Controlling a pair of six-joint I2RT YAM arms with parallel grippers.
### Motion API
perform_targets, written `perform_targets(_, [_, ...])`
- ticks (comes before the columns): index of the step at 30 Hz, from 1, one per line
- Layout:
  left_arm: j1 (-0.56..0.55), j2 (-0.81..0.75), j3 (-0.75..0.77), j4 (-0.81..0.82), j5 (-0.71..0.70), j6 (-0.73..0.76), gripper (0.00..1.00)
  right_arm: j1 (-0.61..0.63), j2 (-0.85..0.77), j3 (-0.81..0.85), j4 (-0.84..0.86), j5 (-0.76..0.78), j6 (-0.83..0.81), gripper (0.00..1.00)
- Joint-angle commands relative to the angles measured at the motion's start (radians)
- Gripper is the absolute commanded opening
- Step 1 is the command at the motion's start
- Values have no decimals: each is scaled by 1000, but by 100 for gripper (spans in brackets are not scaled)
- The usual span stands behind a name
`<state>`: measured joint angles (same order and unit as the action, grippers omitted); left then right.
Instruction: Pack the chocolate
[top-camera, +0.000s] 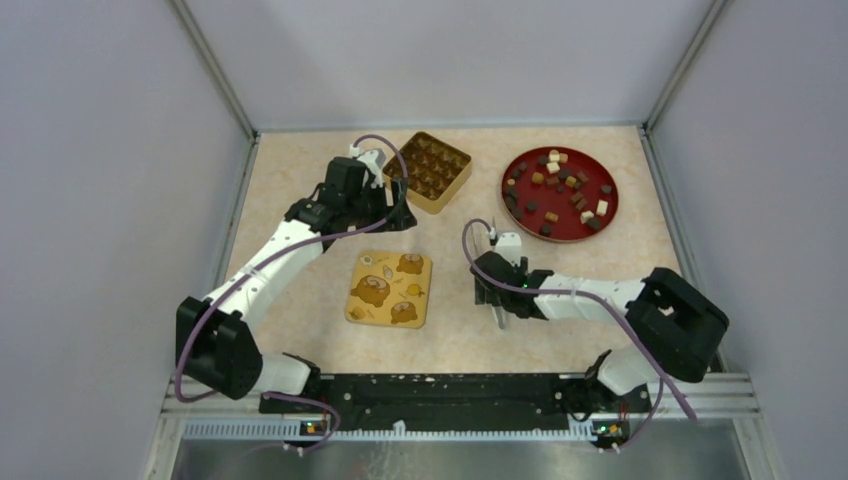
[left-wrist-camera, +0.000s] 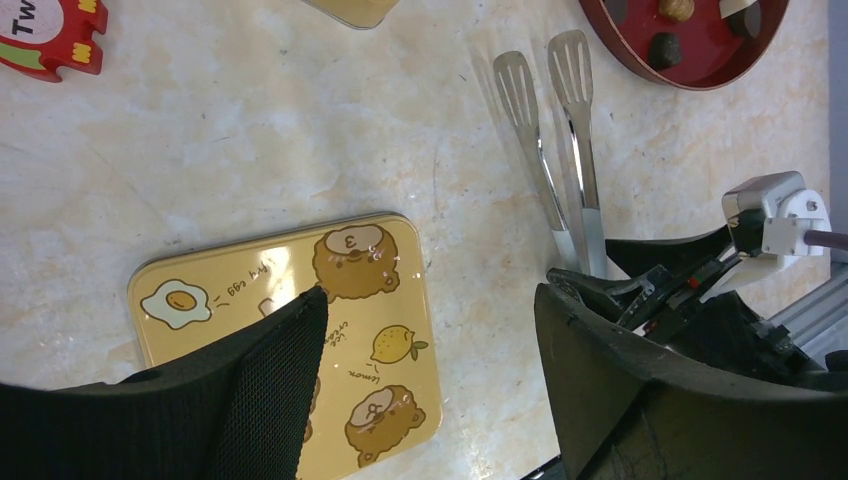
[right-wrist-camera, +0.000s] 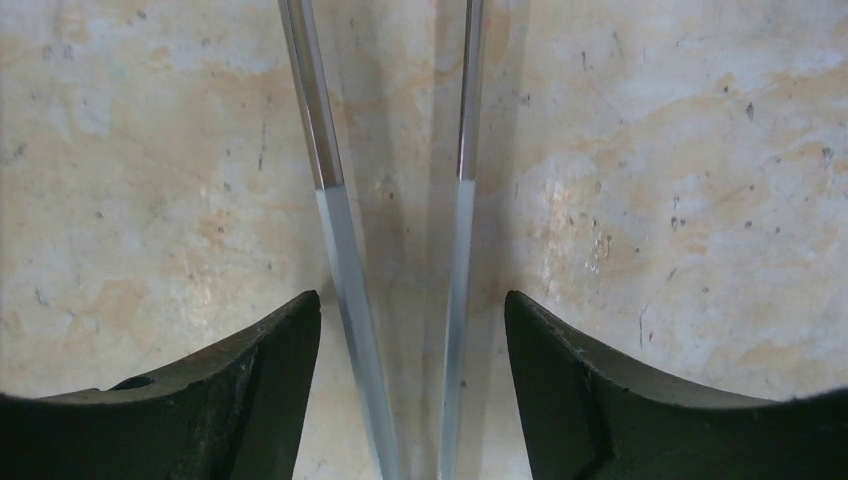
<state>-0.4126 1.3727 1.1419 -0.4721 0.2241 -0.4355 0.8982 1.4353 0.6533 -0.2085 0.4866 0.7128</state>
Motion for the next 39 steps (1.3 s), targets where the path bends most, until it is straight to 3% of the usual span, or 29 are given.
perform_targets(1, [5,-25,0,22,-18,2,81,-28,47,46,109,-7,-43,66])
perform_targets(15, [6,-26,3,21,-28,11,81,-71,119,96,102,-22,-132,55])
perform_targets(22, [6,-26,4,21,-29,9,81,-72,85,118,33,-25,-140,66])
perform_targets(39, [6,-29,4,20,-38,16,81,-73,136,163,2,-69,-146,63])
